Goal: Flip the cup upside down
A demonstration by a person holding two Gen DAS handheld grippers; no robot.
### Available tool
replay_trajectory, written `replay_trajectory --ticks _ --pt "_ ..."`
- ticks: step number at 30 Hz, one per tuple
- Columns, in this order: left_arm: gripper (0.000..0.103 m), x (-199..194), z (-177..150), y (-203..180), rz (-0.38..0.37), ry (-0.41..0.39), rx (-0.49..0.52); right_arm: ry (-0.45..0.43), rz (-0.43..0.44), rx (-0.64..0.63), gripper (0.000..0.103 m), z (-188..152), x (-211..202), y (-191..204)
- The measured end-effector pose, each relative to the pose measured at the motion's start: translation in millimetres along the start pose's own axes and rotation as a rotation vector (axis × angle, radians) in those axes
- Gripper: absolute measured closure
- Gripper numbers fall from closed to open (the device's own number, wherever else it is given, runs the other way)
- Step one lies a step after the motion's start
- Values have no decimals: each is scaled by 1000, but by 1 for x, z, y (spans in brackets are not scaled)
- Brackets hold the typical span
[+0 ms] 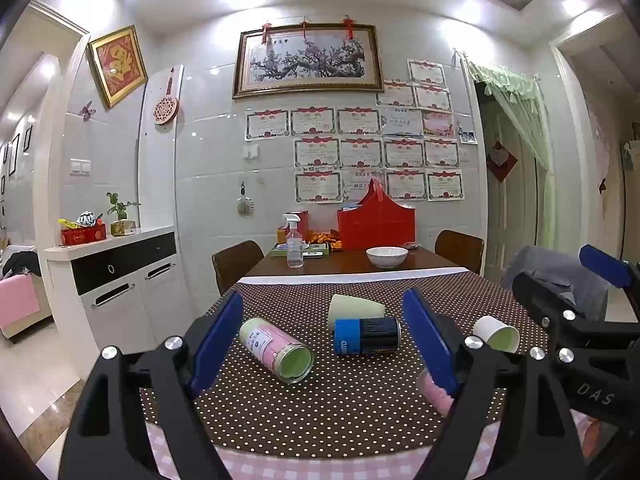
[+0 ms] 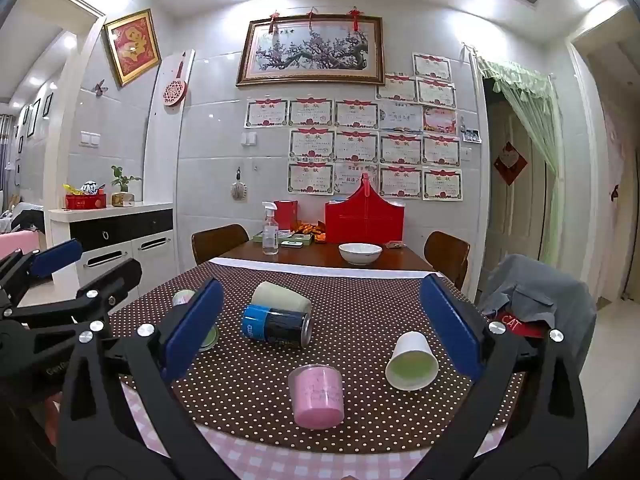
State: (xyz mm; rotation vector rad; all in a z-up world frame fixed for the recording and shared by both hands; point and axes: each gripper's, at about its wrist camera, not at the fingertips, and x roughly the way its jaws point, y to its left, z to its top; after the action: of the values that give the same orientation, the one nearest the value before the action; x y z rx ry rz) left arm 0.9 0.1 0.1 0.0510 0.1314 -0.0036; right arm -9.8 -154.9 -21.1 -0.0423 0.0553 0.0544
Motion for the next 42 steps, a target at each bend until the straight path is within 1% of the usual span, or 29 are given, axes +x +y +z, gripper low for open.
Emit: replay_trajectory --ticks 1,14,16,22,31,42 --pt "22 -1 0 0 0 -10 -2 -2 1 -1 6 0 0 0" --pt "22 1 1 0 -5 -12 -5 -1 -2 -1 6 0 0 1" --pt "22 2 6 -3 -8 -10 -7 0 -4 -2 6 0 1 1" --pt "22 9 -3 -2 -15 -7 -13 9 -8 -2 6 1 0 -5" --pt "22 10 -8 -1 -8 -5 -12 14 -10 5 6 5 -3 -3" --pt "22 3 -6 -6 -12 -11 -1 10 -15 14 6 0 -6 -8"
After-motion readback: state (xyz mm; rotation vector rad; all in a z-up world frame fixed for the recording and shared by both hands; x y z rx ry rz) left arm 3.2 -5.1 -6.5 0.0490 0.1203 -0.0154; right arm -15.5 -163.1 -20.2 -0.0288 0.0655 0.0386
